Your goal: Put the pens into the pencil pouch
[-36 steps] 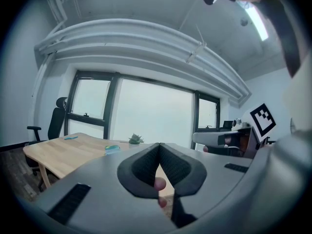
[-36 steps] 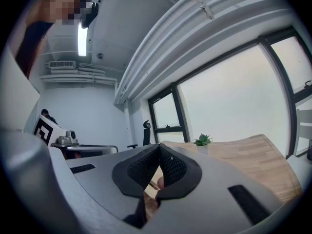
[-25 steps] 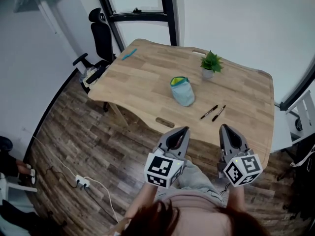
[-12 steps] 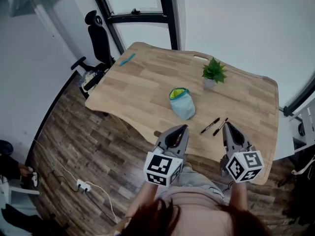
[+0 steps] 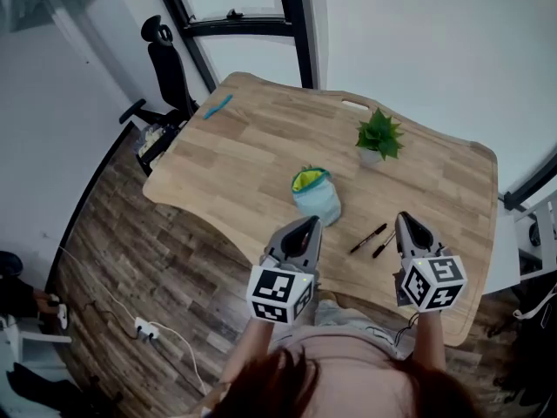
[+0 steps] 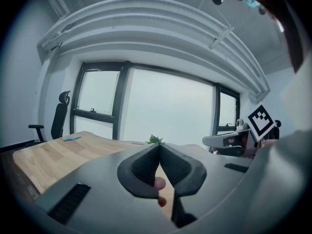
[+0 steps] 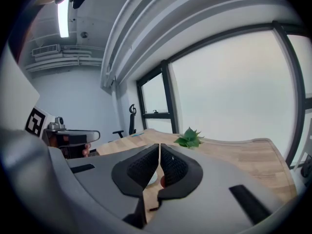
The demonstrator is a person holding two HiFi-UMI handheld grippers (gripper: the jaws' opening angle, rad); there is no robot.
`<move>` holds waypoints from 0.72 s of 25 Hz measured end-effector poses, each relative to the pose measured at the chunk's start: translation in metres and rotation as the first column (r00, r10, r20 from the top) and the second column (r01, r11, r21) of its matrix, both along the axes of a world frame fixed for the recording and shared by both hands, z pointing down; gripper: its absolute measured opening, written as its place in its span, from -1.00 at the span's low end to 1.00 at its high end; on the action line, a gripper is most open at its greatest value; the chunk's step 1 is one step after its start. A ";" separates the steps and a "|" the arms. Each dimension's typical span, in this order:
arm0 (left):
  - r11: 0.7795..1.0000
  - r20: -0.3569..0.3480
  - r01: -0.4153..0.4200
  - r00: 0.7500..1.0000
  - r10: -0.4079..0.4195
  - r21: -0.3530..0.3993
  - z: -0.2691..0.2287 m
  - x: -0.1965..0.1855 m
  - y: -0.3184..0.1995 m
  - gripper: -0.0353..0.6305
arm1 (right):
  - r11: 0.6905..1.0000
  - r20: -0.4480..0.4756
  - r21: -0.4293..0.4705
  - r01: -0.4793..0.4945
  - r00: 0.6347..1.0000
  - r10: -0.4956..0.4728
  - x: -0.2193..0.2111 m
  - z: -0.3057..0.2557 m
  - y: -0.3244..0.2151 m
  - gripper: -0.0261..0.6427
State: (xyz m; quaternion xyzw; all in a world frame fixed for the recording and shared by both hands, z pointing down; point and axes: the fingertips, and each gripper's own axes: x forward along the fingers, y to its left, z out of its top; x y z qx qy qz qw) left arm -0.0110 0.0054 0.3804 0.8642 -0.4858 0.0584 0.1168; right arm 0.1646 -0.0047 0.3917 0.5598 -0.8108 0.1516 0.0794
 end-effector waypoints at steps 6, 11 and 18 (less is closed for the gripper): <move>0.999 -0.010 0.039 0.999 -0.039 -0.030 0.009 -0.009 -0.023 -0.89 | 0.995 -0.051 -0.094 -0.024 0.998 0.020 0.016 0.034 -0.028 -0.91; 0.997 -0.025 0.049 0.998 -0.050 -0.055 0.017 -0.019 -0.035 -0.89 | 0.981 -0.027 -0.187 -0.054 0.998 0.050 0.027 0.064 -0.040 -0.84; 0.996 -0.020 0.042 0.999 -0.044 -0.079 0.029 -0.035 -0.057 -0.88 | 0.948 -0.045 -0.292 -0.129 0.992 0.121 0.042 0.107 -0.051 -0.76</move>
